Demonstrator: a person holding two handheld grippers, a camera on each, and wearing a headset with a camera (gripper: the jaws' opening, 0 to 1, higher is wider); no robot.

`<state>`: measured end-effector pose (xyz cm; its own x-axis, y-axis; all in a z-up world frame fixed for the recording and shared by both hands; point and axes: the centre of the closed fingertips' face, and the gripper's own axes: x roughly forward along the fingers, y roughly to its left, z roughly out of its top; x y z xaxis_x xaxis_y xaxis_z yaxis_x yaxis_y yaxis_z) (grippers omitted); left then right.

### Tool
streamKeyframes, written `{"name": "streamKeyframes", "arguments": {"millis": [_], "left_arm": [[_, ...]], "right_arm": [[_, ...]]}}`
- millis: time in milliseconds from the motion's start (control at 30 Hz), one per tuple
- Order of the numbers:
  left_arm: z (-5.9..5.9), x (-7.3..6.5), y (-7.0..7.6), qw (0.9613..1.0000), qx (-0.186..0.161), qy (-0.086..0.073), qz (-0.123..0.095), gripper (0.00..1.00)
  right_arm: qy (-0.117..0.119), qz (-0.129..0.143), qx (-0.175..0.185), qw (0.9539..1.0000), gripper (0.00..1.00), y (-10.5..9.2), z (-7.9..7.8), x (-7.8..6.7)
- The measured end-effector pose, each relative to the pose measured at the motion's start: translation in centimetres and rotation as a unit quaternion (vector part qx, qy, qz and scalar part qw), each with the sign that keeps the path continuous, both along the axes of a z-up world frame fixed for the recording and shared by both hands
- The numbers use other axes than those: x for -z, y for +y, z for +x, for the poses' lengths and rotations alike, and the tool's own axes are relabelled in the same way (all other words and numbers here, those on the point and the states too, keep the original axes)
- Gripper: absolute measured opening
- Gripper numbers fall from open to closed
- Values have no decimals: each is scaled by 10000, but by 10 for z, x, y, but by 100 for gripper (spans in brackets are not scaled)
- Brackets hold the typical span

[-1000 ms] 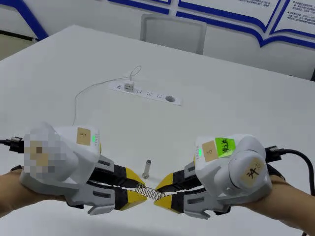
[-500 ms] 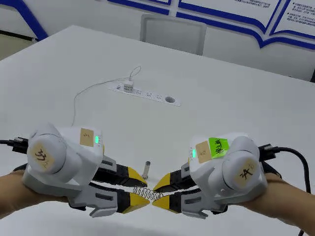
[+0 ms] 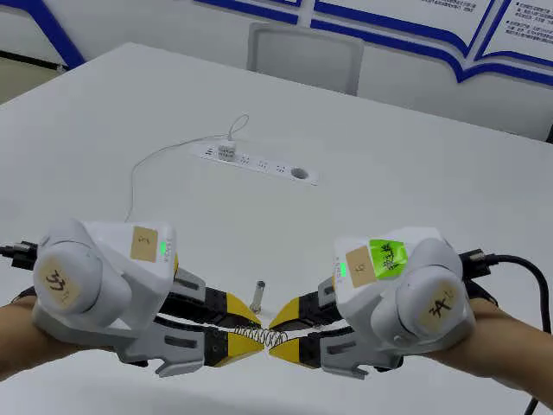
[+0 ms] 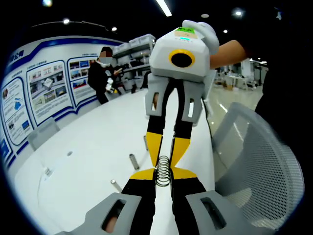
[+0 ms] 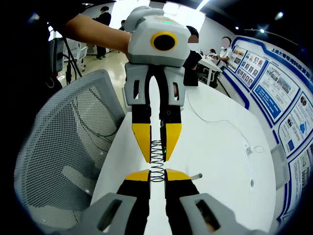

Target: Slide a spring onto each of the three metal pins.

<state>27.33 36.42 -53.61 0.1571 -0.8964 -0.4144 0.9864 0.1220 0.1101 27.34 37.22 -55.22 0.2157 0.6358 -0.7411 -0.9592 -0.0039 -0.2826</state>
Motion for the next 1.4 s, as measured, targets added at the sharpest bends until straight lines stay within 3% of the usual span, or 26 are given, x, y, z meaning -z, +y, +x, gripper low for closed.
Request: {"name": "streamKeyframes", "arguments": {"millis": [133,267,367,500,733,1067,1233,1400], "left_arm": [[1,0,-1,10000,45,-29,26,10],[1,-8,-1,9999,66,5,-133,10],[2,-9,-1,9999,79,-26,-127,10],[3,-9,2,9999,65,13,-150,10],[3,-2,3,9999,90,-97,28,10],[5,-1,6,9999,41,-137,72,10],[2,10,4,9998,22,-142,128,10],[3,10,4,9999,-52,-118,91,10]], "right_arm": [[136,108,141,9997,11,-1,4,1],[263,286,366,9986,15,-5,9,0],[562,544,498,9957,14,-3,8,0],[737,725,572,9930,11,-2,8,0],[824,832,514,9918,11,0,5,-8],[901,1164,420,9882,10,8,2,-27],[1058,1378,407,9839,11,16,-2,-31],[1128,1572,456,9800,11,24,-2,-37]]}}
